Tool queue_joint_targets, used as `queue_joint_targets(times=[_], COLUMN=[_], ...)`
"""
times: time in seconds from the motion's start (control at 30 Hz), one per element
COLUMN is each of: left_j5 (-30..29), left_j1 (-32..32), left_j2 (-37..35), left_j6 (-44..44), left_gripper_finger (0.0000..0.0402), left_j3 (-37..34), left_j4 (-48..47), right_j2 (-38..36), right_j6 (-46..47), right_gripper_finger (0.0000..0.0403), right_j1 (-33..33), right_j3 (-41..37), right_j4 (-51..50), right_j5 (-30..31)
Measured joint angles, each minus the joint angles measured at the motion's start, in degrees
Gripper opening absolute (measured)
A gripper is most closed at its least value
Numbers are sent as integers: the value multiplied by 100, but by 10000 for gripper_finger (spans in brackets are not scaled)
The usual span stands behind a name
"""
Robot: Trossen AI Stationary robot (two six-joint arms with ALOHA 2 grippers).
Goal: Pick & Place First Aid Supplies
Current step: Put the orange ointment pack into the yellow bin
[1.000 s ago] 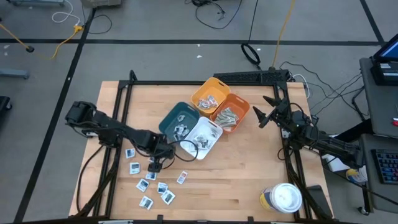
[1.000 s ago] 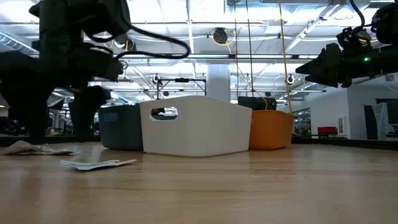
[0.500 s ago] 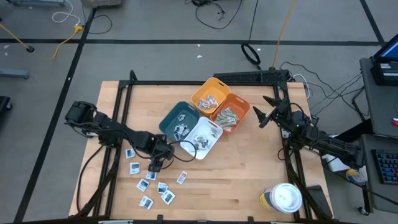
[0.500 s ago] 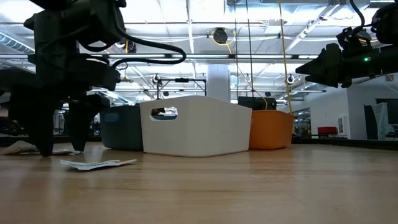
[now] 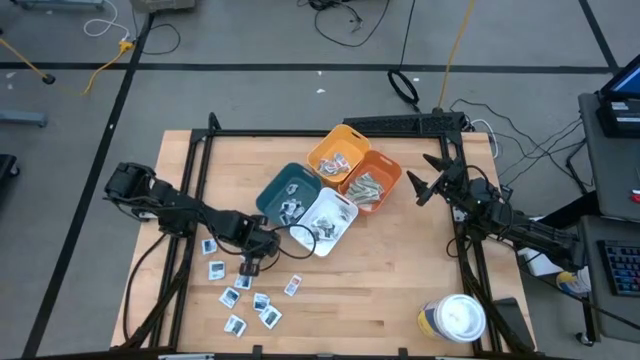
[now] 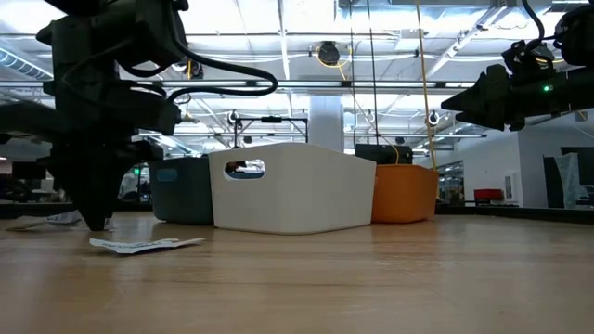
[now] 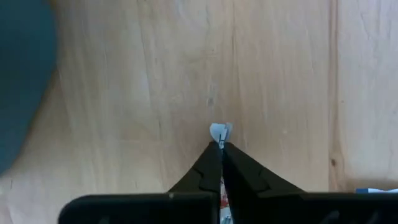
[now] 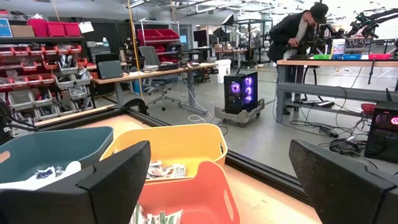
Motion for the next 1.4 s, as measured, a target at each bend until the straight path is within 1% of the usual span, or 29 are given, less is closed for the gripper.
queue_joint_targets(times=[0.1, 0.17, 0.23, 0.47, 0.7, 0.9, 1.1, 1.2, 1.27, 1.4], left_j5=[-41, -25, -45, -137, -171, -138, -43, -38, -38, -33], left_j1=[-2, -10, -17, 22, 334, 548, 679, 896, 1094, 1642], left_j2=[-83, -171, -345, -947, -1463, -1752, -1766, -1590, -1410, -890], left_j6=[-119, -175, -178, -273, -876, -1016, -1107, -1309, -1345, -1190], left_gripper_finger=[8, 4, 4, 2, 1, 1, 0, 0, 0, 0], left_j3=[85, 193, 347, 813, 1098, 1114, 1114, 1226, 1451, 2130], left_j4=[-294, -701, -1092, -1810, -2500, -2795, -2839, -2869, -2957, -3033], right_j2=[0, 0, 0, 0, 0, 0, 0, 0, 0, 0], right_j6=[1, 1, 1, 0, 0, 0, 0, 0, 0, 0], right_gripper_finger=[377, 377, 377, 377, 377, 377, 377, 377, 377, 377], right_j1=[-2, -2, -1, 0, -2, -2, -1, -2, -2, 0], right_j3=[0, 0, 0, -1, -1, -2, 0, 0, 0, -1], right_j4=[0, 0, 0, 0, 0, 0, 0, 0, 0, 0], right_j5=[0, 0, 0, 0, 0, 0, 1, 0, 2, 0])
